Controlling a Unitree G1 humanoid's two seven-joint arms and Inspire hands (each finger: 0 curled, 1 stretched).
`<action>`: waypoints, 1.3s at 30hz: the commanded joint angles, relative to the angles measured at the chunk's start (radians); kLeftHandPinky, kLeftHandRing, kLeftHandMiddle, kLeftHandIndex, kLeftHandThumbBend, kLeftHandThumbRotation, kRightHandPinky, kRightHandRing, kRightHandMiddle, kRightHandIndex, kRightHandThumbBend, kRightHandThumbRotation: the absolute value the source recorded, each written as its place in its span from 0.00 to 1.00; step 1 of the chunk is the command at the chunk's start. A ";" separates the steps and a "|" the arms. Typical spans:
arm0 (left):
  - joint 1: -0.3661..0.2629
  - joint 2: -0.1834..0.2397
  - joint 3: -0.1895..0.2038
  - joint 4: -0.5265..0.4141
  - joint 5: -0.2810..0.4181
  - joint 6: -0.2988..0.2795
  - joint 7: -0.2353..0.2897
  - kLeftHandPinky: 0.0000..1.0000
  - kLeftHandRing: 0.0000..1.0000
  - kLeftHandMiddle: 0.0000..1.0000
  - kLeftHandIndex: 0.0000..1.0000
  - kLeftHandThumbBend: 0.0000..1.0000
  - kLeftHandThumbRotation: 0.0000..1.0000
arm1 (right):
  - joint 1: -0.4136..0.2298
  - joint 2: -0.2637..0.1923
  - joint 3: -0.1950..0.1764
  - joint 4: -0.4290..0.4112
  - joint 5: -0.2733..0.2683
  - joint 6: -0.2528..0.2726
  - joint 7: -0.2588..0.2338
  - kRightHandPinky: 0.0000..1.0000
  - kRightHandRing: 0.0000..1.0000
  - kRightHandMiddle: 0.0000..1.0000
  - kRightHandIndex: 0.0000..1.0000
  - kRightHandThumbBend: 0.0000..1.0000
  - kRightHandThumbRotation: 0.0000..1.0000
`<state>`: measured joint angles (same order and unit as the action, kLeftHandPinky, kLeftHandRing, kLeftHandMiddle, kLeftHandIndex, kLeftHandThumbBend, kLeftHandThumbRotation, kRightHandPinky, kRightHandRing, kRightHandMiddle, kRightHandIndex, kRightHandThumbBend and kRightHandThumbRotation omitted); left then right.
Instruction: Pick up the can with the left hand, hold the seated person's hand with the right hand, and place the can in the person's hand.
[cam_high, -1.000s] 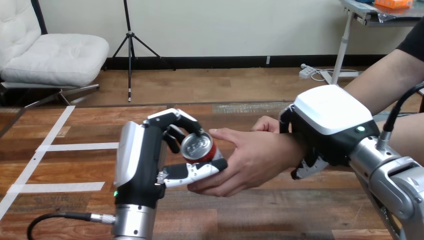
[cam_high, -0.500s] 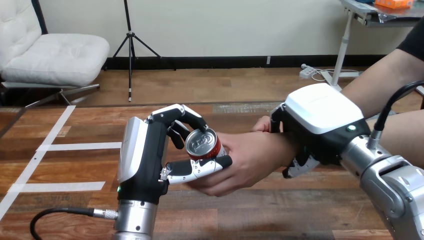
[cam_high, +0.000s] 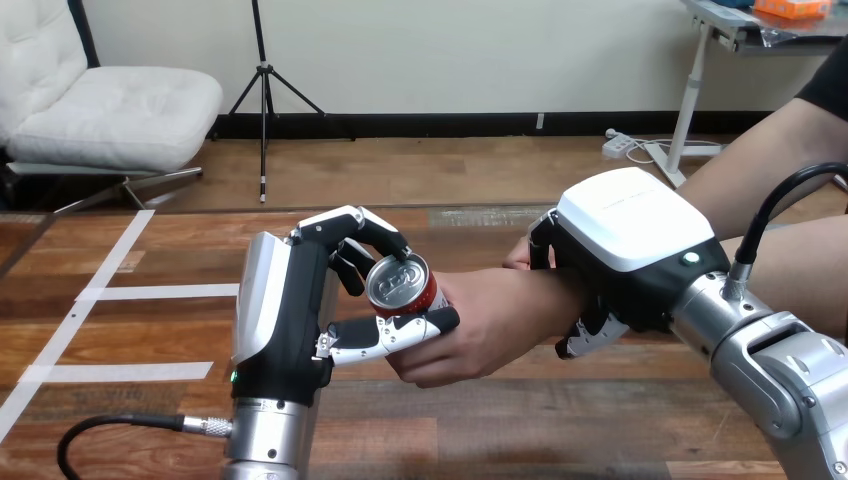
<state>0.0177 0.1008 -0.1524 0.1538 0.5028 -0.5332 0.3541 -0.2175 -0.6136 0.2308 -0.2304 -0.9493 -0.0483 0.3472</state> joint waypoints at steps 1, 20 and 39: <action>-0.096 -0.022 -0.020 -0.006 -0.012 -0.039 0.000 0.27 0.33 0.39 0.41 0.75 0.00 | -0.082 0.019 -0.006 -0.027 -0.012 0.011 -0.009 0.33 0.38 0.44 0.47 0.86 0.00; -0.095 -0.023 -0.019 -0.015 0.000 -0.020 0.003 0.27 0.33 0.39 0.41 0.75 0.00 | -0.092 0.029 -0.008 -0.021 -0.009 0.003 -0.005 0.29 0.34 0.40 0.45 0.83 0.00; -0.097 -0.018 -0.012 -0.009 -0.011 -0.029 0.001 0.27 0.34 0.40 0.40 0.74 0.00 | -0.092 0.030 -0.008 -0.004 -0.015 -0.003 -0.023 0.31 0.36 0.43 0.46 0.84 0.00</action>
<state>0.0136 0.1007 -0.1495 0.1565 0.4998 -0.5344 0.3544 -0.2178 -0.5947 0.2320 -0.2296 -0.9597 -0.0482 0.3515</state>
